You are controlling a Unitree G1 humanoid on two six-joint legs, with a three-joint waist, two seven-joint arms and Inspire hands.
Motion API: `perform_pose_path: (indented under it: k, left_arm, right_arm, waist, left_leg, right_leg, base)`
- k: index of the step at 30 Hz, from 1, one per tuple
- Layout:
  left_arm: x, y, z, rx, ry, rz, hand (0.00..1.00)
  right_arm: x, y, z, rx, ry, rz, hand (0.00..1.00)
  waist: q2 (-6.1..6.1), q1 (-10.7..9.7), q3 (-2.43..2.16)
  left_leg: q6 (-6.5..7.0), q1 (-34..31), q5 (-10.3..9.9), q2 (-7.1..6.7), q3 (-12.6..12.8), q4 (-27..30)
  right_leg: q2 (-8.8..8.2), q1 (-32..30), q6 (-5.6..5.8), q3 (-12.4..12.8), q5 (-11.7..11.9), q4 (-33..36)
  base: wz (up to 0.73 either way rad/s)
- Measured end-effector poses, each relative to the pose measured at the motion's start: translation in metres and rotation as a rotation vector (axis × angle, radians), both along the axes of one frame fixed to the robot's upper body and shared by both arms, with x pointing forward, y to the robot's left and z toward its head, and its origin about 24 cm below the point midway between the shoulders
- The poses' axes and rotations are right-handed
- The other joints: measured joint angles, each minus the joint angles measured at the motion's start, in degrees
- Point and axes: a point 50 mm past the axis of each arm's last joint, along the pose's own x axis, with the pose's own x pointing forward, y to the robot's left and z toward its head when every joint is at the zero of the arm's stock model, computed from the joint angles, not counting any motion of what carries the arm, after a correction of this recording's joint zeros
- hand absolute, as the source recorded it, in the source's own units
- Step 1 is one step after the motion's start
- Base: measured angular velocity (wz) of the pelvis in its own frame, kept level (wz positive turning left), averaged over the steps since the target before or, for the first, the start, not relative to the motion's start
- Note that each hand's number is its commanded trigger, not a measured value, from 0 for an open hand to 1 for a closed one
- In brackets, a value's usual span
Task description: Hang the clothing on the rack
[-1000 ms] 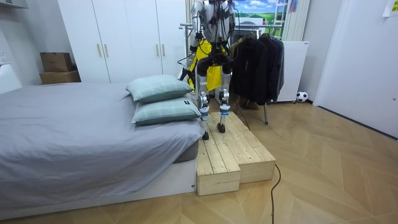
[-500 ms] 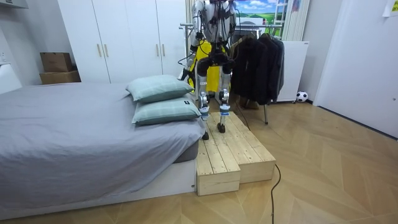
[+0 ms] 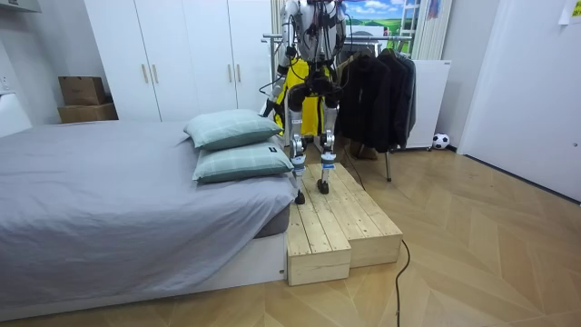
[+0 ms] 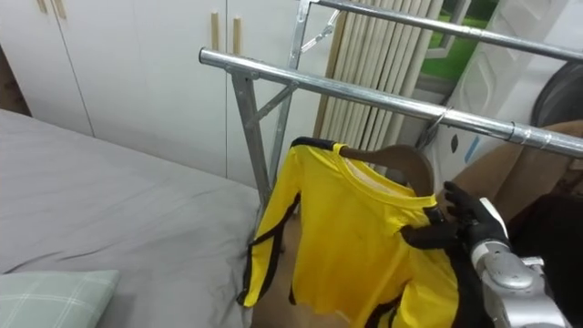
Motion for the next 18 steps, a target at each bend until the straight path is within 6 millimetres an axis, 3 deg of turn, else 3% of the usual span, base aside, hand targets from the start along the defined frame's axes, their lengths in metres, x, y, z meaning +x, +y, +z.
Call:
perform_pose_path:
  k: [3, 4, 8, 12, 15, 18]
  left_arm:
    - [-0.004, -0.003, -0.002, -0.004, 0.013, 0.008, 0.0]
    - [-0.006, -0.006, -0.003, -0.01, 0.018, 0.01, 0.0]
    - [-0.01, -0.01, -0.005, -0.018, 0.021, 0.025, 0.0]
    - [-0.011, -0.013, -0.006, -0.017, 0.018, 0.032, 0.0]
    - [-0.012, -0.017, -0.007, -0.025, 0.02, 0.035, 0.0]
    - [-0.012, -0.016, -0.007, -0.024, 0.02, 0.037, 0.0]
  right_arm:
    - [0.003, 0.001, 0.006, 0.174, -0.075, -0.078, 0.0]
    - [0.005, 0.002, 0.009, 0.261, -0.116, -0.117, 0.0]
    - [0.006, 0.011, 0.017, 0.43, -0.219, -0.143, 0.0]
    - [-0.001, 0.016, 0.01, 0.49, -0.226, -0.141, 0.0]
    - [-0.003, 0.018, 0.008, 0.499, -0.227, -0.127, 0.0]
    - [-0.003, 0.019, 0.009, 0.509, -0.231, -0.119, 0.0]
  waist:
    - [0.39, -0.4, 0.28]
    - [0.77, -0.8, 0.59]
    - [1.47, -1.5, 0.6]
    - [2.07, -1.7, 0.35]
    - [2.88, -2.0, -0.3]
    - [2.84, -2.4, -0.4]
  left_leg:
    - [0.0, 0.3, 0.0, -0.03, -0.1, -0.1]
    - [0.0, 0.8, 0.0, -0.06, -0.2, -0.1]
    - [0.0, 0.9, 0.0, -0.1, -0.1, -0.5]
    - [0.0, 0.8, 0.0, -0.1, 0.0, -0.5]
    - [0.0, 0.9, 0.0, -0.1, 0.1, -0.5]
    - [-0.02, 0.9, 0.0, -0.07, 0.1, -0.5]
  right_leg:
    - [-0.07, 0.2, -0.01, 0.0, 0.0, 0.0]
    - [-0.1, 0.7, 0.01, -0.2, 0.0, -0.2]
    - [-0.14, 0.7, 0.08, -0.1, 0.0, -0.2]
    - [-0.14, 0.6, 0.08, -0.1, 0.0, -0.2]
    - [-0.18, 0.6, 0.08, 0.0, 0.0, -0.1]
    - [-0.17, 0.6, 0.07, 0.0, 0.0, 0.0]
  base:
    - [0.01]
    - [0.03]
    - [0.0]
    - [0.0]
    - [0.0]
    - [0.0]
